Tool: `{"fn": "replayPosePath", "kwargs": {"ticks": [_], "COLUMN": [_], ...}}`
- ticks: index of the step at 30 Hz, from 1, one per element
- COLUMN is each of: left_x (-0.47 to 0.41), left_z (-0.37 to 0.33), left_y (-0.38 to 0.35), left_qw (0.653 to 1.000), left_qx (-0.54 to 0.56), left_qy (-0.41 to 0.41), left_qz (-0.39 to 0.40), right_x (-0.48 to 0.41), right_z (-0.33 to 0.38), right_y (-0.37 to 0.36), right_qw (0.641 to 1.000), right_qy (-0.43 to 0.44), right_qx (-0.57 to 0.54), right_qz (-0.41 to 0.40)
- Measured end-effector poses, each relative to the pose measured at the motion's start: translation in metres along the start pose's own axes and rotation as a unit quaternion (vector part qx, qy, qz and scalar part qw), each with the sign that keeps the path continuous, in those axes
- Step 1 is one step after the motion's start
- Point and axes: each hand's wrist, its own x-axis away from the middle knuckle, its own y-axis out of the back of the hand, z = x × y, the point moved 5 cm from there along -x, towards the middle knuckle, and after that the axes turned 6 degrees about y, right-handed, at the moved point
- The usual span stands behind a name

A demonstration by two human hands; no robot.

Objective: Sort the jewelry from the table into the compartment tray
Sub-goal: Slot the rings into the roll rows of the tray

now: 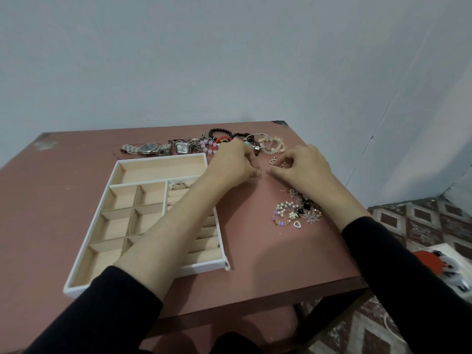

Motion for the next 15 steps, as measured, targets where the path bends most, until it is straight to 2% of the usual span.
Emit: {"fn": "replayPosePath", "kwargs": {"ticks": [9,15], "left_x": [-0.002,0.001], "left_z": [0.002,0.001], "left_y": [0.002,0.007], "left_qw": [1.000,1.000], "left_qx": [0.008,0.000], "left_qy": [0.005,0.001], "left_qz": [0.002,-0.011], "right_x": [-0.009,-0.018], "right_z": [-0.002,-0.003], "right_y": [-0.005,-0.007], "right_qw": [0.998,0.982], "right_qy": [-0.031,-0.076], "right_qx": [-0.015,-0.073], "right_qz": [0.057,0.154]}}
